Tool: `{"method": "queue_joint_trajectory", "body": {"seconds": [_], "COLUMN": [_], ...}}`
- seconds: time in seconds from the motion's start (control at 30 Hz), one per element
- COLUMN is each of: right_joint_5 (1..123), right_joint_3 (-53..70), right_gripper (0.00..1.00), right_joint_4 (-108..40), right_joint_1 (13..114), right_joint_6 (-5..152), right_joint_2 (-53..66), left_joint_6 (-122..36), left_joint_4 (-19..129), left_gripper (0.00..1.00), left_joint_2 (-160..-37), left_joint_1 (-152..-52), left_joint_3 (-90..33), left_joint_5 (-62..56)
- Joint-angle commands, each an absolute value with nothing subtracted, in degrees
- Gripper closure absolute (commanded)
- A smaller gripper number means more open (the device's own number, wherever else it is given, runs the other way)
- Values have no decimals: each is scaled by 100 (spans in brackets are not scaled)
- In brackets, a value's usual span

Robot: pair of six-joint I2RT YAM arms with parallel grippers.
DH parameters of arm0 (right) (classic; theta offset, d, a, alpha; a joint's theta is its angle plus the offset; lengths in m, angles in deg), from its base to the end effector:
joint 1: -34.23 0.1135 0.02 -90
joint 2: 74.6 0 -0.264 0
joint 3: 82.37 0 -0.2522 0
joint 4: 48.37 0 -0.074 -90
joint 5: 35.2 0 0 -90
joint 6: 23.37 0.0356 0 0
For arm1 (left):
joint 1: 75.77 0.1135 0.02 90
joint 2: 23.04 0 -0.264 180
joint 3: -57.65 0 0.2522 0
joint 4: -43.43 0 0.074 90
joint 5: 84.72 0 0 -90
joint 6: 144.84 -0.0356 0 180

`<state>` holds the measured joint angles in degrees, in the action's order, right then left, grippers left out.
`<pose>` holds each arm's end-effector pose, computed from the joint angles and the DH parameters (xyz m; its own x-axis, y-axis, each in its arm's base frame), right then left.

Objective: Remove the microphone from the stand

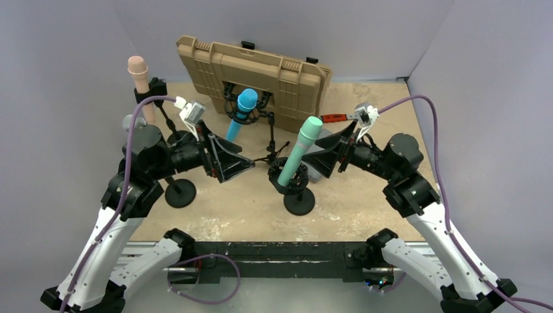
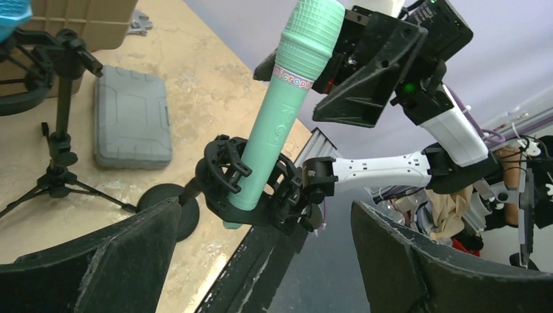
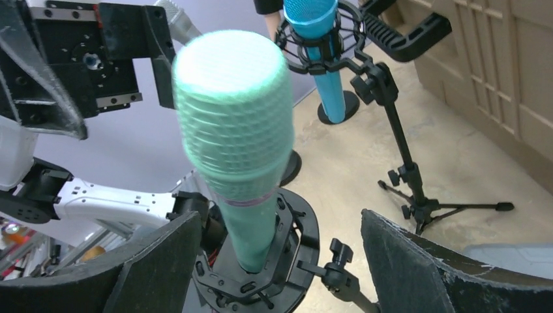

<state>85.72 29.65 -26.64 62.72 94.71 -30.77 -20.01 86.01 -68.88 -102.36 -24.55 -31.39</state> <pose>0.1355 0.0944 0.4039 -0.3723 0.2574 -0.8917 -0.7766 0.4397 0.4511 0.1167 -0.0822 0.4413 -0.5878 -0.2181 -0.7791 0.6751 0.3983 -0.6209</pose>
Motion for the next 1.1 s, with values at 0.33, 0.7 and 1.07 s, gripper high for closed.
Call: {"method": "queue_joint_trajectory", "body": {"seconds": [0.33, 0.7, 1.07], "right_joint_5": [8401, 8251, 7666], "right_joint_3": [3324, 3296, 2420], "right_gripper": [25, 50, 81], "right_joint_4": [-4077, -4313, -3828], "right_joint_1": [6807, 7095, 7100], "right_joint_6": [9970, 9971, 9441], "right_joint_2": [-2851, -2652, -2662], "left_joint_6": [-1951, -2116, -2139], "left_joint_4": [8181, 8426, 8553], "left_gripper": [0, 0, 0], "left_joint_2": [-7193, -7118, -7045], "left_joint_1": [-11273, -11484, -11548], "left_joint_3": [-2341, -2362, -2372], "left_joint_5": [-2335, -2047, -1968]}}
